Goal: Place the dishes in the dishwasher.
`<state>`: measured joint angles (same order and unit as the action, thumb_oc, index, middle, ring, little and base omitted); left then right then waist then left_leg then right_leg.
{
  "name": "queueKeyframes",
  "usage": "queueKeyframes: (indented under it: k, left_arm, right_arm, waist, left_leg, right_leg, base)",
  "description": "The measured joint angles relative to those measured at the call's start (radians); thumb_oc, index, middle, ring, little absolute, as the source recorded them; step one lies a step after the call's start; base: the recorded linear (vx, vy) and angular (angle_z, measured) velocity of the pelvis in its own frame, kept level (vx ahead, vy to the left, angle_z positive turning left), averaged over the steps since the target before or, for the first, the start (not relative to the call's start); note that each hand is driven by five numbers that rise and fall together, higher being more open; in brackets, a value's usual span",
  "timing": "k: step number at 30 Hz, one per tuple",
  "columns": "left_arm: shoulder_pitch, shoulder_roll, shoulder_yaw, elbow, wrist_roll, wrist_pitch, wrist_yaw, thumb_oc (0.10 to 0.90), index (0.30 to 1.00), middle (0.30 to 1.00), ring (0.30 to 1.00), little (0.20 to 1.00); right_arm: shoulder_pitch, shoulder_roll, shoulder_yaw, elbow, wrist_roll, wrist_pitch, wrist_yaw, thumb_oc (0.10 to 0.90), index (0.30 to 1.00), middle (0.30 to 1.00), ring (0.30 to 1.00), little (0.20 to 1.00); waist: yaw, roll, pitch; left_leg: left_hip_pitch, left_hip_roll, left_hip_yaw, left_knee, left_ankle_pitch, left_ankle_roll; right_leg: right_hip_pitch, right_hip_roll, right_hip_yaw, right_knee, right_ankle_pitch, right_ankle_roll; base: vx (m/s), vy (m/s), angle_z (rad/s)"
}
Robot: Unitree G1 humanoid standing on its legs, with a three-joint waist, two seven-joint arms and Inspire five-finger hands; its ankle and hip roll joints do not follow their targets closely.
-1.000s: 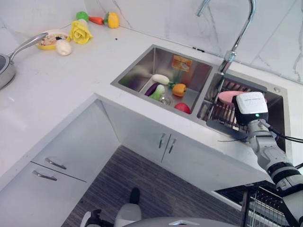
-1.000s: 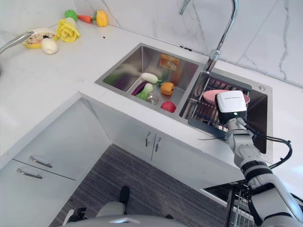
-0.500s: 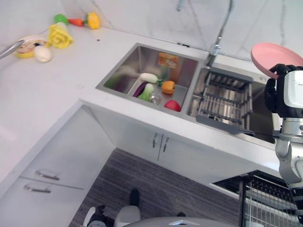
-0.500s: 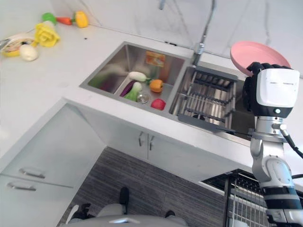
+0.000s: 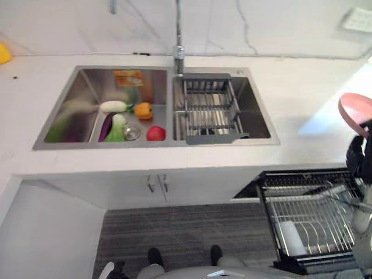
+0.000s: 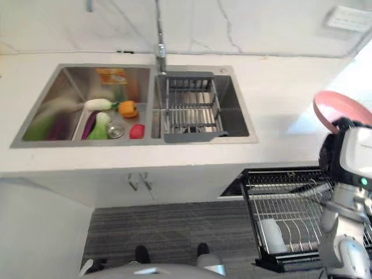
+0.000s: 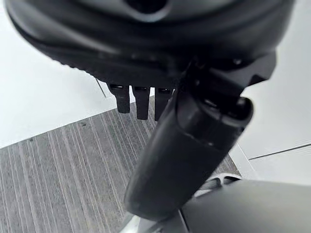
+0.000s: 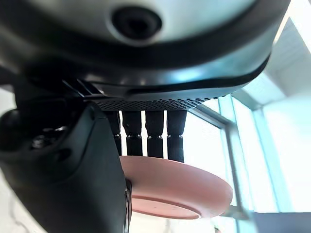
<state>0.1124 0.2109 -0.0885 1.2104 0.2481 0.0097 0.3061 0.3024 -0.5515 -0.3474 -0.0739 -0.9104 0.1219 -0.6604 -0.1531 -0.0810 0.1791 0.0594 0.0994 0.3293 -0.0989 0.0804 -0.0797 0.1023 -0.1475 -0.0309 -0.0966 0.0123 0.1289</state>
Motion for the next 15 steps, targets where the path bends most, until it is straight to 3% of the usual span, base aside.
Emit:
queueKeyframes:
  k: [2, 3, 4, 5, 6, 7, 8, 9, 10, 11, 13, 14, 15]
  left_arm:
    - [0.004, 0.000, -0.009, 0.009, 0.000, 0.000, -0.001, 0.800, 0.900, 0.900, 0.900, 0.900]
    - [0.007, 0.002, -0.022, 0.014, -0.001, 0.000, -0.002, 0.800, 0.900, 0.900, 0.900, 0.900]
    - [0.006, 0.006, -0.024, 0.013, -0.002, 0.000, -0.003, 0.800, 0.900, 0.900, 0.900, 0.900]
    - [0.000, 0.002, -0.023, 0.012, -0.005, -0.001, -0.005, 0.800, 0.900, 0.900, 0.900, 0.900]
    - [-0.009, 0.001, -0.024, 0.009, -0.007, -0.001, -0.006, 0.800, 0.900, 0.900, 0.900, 0.900]
    - [-0.048, 0.004, -0.039, 0.014, -0.005, 0.000, -0.006, 0.800, 0.900, 0.900, 0.900, 0.900]
    - [-0.076, 0.015, -0.050, 0.035, 0.004, 0.000, -0.009, 0.800, 0.900, 0.900, 0.900, 0.900]
    - [-0.085, 0.021, -0.049, 0.033, -0.002, -0.002, -0.007, 0.800, 0.900, 0.900, 0.900, 0.900]
    - [-0.087, 0.037, -0.042, 0.017, -0.001, -0.007, -0.007, 0.800, 0.900, 0.900, 0.900, 0.900]
    - [-0.090, 0.055, -0.039, -0.013, -0.002, -0.015, -0.006, 0.800, 0.900, 0.900, 0.900, 0.900]
    - [-0.095, 0.072, 0.003, -0.021, -0.002, -0.027, -0.001, 0.800, 0.900, 0.900, 0.900, 0.900]
    - [-0.096, 0.045, 0.070, -0.018, -0.014, -0.024, 0.000, 0.800, 0.900, 0.900, 0.900, 0.900]
    - [-0.096, 0.045, 0.070, -0.018, -0.014, -0.024, 0.000, 0.800, 0.900, 0.900, 0.900, 0.900]
  right_arm:
    - [0.044, 0.030, -0.001, 0.003, 0.015, 0.004, 0.005, 0.400, 0.300, 0.300, 0.300, 0.300]
    - [0.089, 0.040, -0.004, 0.004, 0.026, 0.012, 0.007, 0.400, 0.300, 0.300, 0.300, 0.300]
    - [0.088, 0.044, 0.002, 0.009, 0.030, 0.014, 0.007, 0.400, 0.300, 0.300, 0.300, 0.300]
    - [0.070, 0.047, 0.022, 0.018, 0.032, 0.020, 0.008, 0.400, 0.300, 0.300, 0.300, 0.300]
    - [0.021, 0.047, 0.050, 0.034, 0.032, 0.021, 0.009, 0.400, 0.300, 0.300, 0.300, 0.300]
    - [-0.035, 0.030, 0.096, 0.063, 0.031, 0.023, 0.012, 0.400, 0.300, 0.300, 0.300, 0.300]
    - [-0.035, 0.027, 0.098, 0.063, 0.030, 0.025, 0.019, 0.400, 0.300, 0.300, 0.300, 0.300]
    - [-0.035, 0.028, 0.099, 0.063, 0.031, 0.035, 0.019, 0.400, 0.300, 0.300, 0.300, 0.300]
    - [-0.036, 0.022, 0.099, 0.062, 0.026, 0.037, 0.022, 0.400, 0.300, 0.300, 0.300, 0.300]
    - [-0.030, 0.003, 0.110, 0.063, 0.012, 0.031, 0.027, 0.400, 0.300, 0.300, 0.300, 0.300]
    - [-0.022, 0.008, 0.128, 0.060, -0.002, 0.019, 0.031, 0.400, 0.300, 0.300, 0.300, 0.300]
    - [-0.040, -0.004, 0.140, 0.068, -0.012, 0.015, 0.047, 0.400, 0.300, 0.300, 0.300, 0.300]
    - [-0.040, -0.004, 0.140, 0.068, -0.012, 0.015, 0.047, 0.400, 0.300, 0.300, 0.300, 0.300]
  waist:
    - [-0.020, 0.001, 0.001]
    - [-0.050, -0.008, 0.008]
    - [-0.050, -0.005, 0.014]
    - [-0.039, 0.002, 0.025]
    - [-0.013, 0.014, 0.043]
    - [0.032, 0.027, 0.071]
    - [0.033, 0.030, 0.078]
    - [0.042, 0.034, 0.078]
    - [0.048, 0.038, 0.076]
    - [0.052, 0.023, 0.075]
    - [0.085, -0.026, 0.058]
    - [0.096, -0.003, 0.058]
    - [0.096, -0.003, 0.058]
  left_leg:
    - [-0.004, 0.000, 0.020, 0.000, -0.003, 0.003]
    - [-0.007, -0.007, 0.037, 0.003, -0.003, 0.008]
    - [-0.007, -0.005, 0.056, 0.007, -0.002, 0.012]
    - [-0.007, 0.008, 0.095, 0.007, -0.004, 0.014]
    - [-0.005, 0.033, 0.146, 0.007, -0.008, 0.023]
    - [-0.008, 0.076, 0.224, 0.013, -0.020, 0.037]
    - [-0.009, 0.075, 0.231, 0.014, -0.022, 0.040]
    - [-0.001, 0.073, 0.229, 0.005, -0.026, 0.032]
    - [-0.004, 0.069, 0.211, 0.011, -0.009, 0.033]
    - [-0.008, 0.066, 0.208, 0.013, 0.002, 0.019]
    - [-0.004, 0.045, 0.216, 0.012, 0.017, 0.001]
    - [0.007, 0.068, 0.220, 0.007, 0.038, -0.023]
    - [0.007, 0.068, 0.220, 0.007, 0.038, -0.023]
  right_leg:
    - [-0.015, -0.002, 0.020, 0.000, 0.006, 0.003]
    - [-0.033, 0.000, 0.039, 0.002, 0.022, 0.010]
    - [-0.059, 0.012, 0.050, 0.022, 0.030, 0.021]
    - [-0.111, 0.030, 0.051, 0.061, 0.047, 0.046]
    - [-0.163, 0.052, 0.008, 0.071, 0.097, 0.092]
    - [-0.190, 0.038, -0.245, 0.054, 0.118, 0.078]
    - [-0.184, -0.004, -0.341, 0.096, 0.098, 0.050]
    - [-0.170, -0.049, -0.396, 0.136, 0.088, 0.038]
    - [-0.143, -0.071, -0.373, 0.149, 0.086, 0.041]
    - [-0.108, -0.093, -0.269, 0.152, 0.064, 0.057]
    - [-0.042, -0.104, -0.230, 0.045, 0.041, 0.059]
    - [-0.016, -0.072, -0.241, -0.009, 0.057, 0.040]
    - [-0.016, -0.072, -0.241, -0.009, 0.057, 0.040]
  base:
    - [-0.12, 0.042, -0.34]
    - [-0.27, 0.027, -0.50]
    - [-0.37, 0.011, -0.82]
    - [-0.20, 0.007, -1.37]
    - [-0.10, 0.033, -2.28]
    - [0.01, 0.019, -1.96]
    - [-0.10, -0.042, -1.38]
    - [-0.10, -0.132, -0.35]
    - [-0.08, -0.171, -0.13]
    - [0.06, -0.205, -0.11]
    - [0.05, -0.155, -0.14]
    - [0.02, -0.063, -0.11]
    - [0.04, -0.104, -0.11]
